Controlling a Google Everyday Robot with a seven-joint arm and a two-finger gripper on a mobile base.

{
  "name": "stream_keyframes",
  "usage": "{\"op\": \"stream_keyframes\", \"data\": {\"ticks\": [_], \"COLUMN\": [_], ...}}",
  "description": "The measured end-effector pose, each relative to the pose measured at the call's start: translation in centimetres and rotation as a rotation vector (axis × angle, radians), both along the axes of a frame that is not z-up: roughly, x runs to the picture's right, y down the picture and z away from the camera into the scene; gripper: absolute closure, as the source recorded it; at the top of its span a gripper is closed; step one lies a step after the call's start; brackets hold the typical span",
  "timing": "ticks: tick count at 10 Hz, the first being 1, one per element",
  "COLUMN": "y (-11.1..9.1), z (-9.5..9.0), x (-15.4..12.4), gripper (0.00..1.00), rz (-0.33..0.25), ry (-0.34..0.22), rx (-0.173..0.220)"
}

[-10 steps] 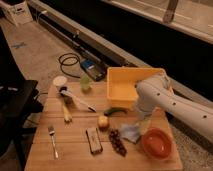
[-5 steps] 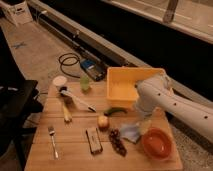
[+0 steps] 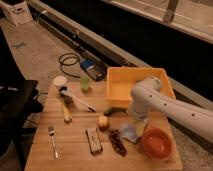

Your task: Wipe red bowl with towel

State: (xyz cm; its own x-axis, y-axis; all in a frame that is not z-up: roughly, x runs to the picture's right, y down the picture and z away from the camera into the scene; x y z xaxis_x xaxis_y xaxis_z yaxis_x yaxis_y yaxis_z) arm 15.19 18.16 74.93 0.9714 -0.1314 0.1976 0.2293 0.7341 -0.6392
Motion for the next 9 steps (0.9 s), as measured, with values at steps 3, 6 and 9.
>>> {"op": "stream_keyframes", "data": {"ticks": [3, 6, 9], "y": [1.0, 1.6, 3.7], "z": [2.6, 4.5, 7.1], "x": [0.3, 0.1, 0.0], "gripper": [0.2, 0.2, 0.3], "rz": [0.033, 0.072, 0.101], "ry": [0.002, -0.01, -0.019], "rx": [-0.054, -0.093, -0.16]}}
